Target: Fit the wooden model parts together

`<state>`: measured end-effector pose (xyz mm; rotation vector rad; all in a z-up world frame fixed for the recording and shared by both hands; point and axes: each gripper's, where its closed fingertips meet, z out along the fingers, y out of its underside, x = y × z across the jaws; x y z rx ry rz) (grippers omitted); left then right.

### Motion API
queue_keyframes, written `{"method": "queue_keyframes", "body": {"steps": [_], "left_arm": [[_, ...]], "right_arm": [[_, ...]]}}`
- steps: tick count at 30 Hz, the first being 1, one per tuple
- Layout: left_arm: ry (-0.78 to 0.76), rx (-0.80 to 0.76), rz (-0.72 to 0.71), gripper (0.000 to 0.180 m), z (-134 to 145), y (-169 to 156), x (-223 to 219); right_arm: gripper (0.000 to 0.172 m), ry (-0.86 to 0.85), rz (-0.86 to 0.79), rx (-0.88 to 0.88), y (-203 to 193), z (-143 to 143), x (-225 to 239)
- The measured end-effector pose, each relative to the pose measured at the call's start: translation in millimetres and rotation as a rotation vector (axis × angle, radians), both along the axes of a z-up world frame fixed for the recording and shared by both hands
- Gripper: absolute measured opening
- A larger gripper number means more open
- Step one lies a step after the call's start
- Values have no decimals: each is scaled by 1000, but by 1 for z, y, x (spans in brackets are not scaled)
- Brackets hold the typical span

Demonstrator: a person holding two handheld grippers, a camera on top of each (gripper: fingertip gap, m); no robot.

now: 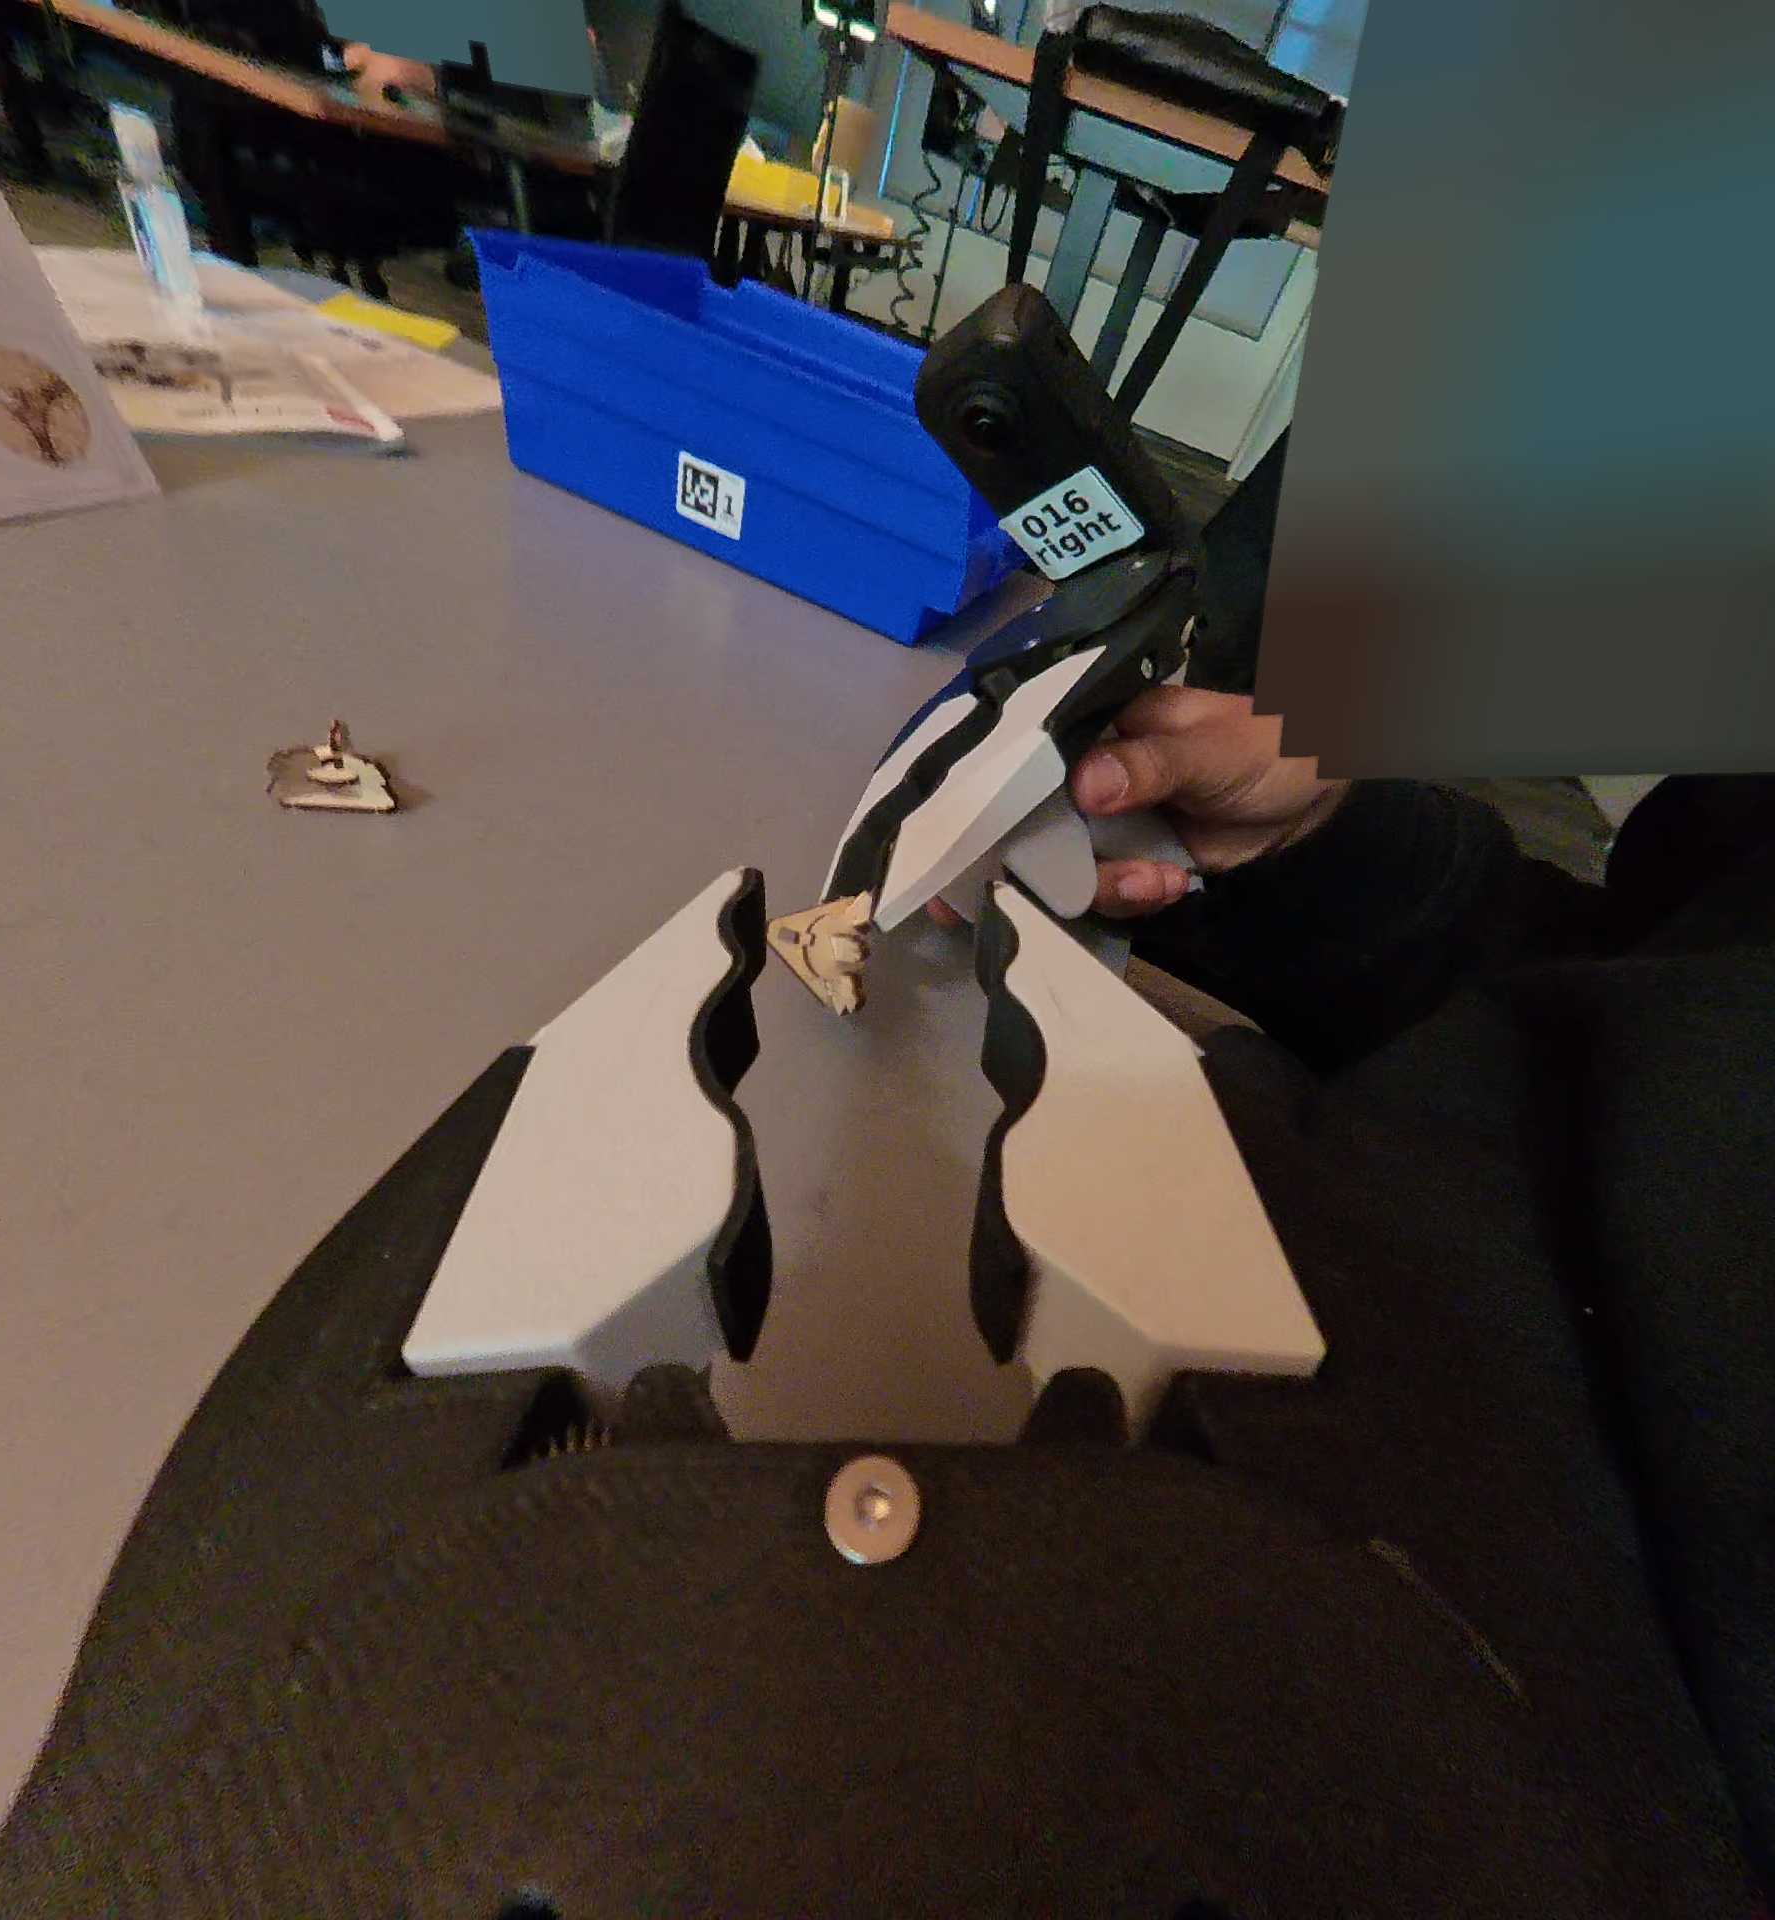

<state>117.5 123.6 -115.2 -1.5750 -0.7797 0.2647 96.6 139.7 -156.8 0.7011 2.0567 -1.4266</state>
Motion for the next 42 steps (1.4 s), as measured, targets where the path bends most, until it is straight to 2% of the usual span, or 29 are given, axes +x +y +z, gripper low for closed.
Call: {"method": "queue_keyframes", "body": {"steps": [4, 8, 11, 12, 15, 16, 20, 25, 26, 27, 29, 31, 35, 38, 42], "left_arm": [[-121, 59, -43, 36, -8, 0, -5], [-222, 121, -89, 36, -13, 0, -8], [-241, 160, -114, 36, -11, 0, -8], [-235, 173, -120, 36, -9, -1, -7], [-210, 200, -123, 36, -4, -3, -5], [-204, 203, -123, 36, -3, -3, -4], [-218, 150, -111, 36, -9, 1, -6], [-291, -11, -137, 35, -32, 26, -12], [-298, -54, -140, 34, -37, 31, -16], [-298, -102, -140, 33, -41, 35, -20], [-324, -208, -102, 29, -55, 38, -32], [-349, -280, -79, 20, -66, 40, -40], [-359, -337, -57, 20, -73, 43, -48], [-349, -353, -42, 17, -74, 43, -54], [-365, -354, -54, 1, -76, 44, -57]], "right_arm": [[17, -79, -13, 70, 10, -14, -15], [17, -52, -59, 127, 21, -20, -34], [15, -15, -91, 185, 30, -26, -46], [17, 3, -104, 200, 33, -27, -50], [41, 53, -144, 195, 41, -23, -58], [46, 81, -157, 181, 43, -19, -60], [44, 330, -169, 97, 47, 11, -55], [62, 648, -182, 177, 43, 36, -60], [61, 681, -192, 170, 40, 45, -62], [53, 708, -204, 142, 36, 54, -63], [25, 747, -216, 70, 29, 65, -62], [3, 777, -220, 76, 27, 53, -62], [0, 754, -192, 227, 32, 5, -63], [0, 758, -176, 238, 28, 4, -63], [0, 726, -136, 251, 24, -3, -58]]}}
